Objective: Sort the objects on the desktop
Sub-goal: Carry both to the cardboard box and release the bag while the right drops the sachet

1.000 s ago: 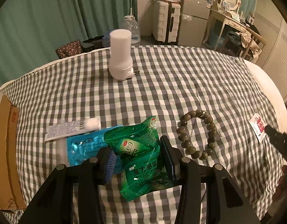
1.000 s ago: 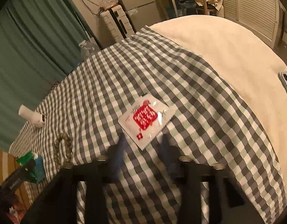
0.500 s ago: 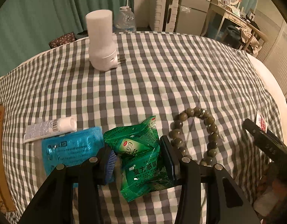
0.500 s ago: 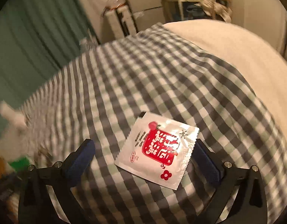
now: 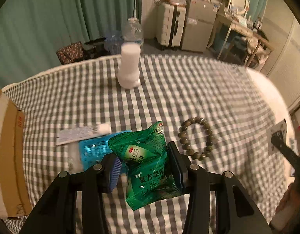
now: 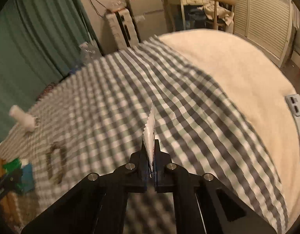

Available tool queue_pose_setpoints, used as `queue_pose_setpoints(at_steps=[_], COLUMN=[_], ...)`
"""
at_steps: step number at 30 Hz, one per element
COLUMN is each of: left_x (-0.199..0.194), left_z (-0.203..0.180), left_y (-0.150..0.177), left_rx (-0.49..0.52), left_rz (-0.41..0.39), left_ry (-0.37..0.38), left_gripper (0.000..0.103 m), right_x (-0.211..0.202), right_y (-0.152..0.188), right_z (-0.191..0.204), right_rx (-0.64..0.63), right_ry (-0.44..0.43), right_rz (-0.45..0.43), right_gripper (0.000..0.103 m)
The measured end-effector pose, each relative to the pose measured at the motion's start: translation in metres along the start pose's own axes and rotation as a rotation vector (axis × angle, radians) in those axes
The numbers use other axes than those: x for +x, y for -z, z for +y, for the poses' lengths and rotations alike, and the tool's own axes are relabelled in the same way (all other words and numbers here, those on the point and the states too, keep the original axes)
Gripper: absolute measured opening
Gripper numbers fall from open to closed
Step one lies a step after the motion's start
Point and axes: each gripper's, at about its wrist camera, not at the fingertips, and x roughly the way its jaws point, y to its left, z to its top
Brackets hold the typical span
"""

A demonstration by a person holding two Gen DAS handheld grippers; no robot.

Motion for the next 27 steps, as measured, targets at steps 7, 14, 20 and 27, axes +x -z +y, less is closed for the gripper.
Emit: queue_pose_setpoints(at_steps=[7,14,20,27], left_x=[-0.082,-0.167,-0.235,-0.282], left_z=[0.016,0.065,0.131,0.220], left_y=[-0.002,0.001,0.003,0.019], left_rx=[-0.020,-0.077,-0.089,-0.161], left_rz=[-0.092,-0.160,-0.222,-0.307], left_ry=[0.035,0.065,0.036,-0.099], left_gripper=[0.045,0.045,0.045,0.045], right_x=[-0.100,-0.192,-0.250,-0.266], right_y=[0.008,0.028,0.051,0.082], right_z=[0.032,0.100,0.194,0.308], right_rx=[-0.024,-0.124,-0.252,-0.383], right_ry=[-0.164,-0.304,-0.423,-0.573], right_rz=[-0.069,-0.094,-0.129,-0.094], right_gripper=[0.003,0.003,0.003,0.003])
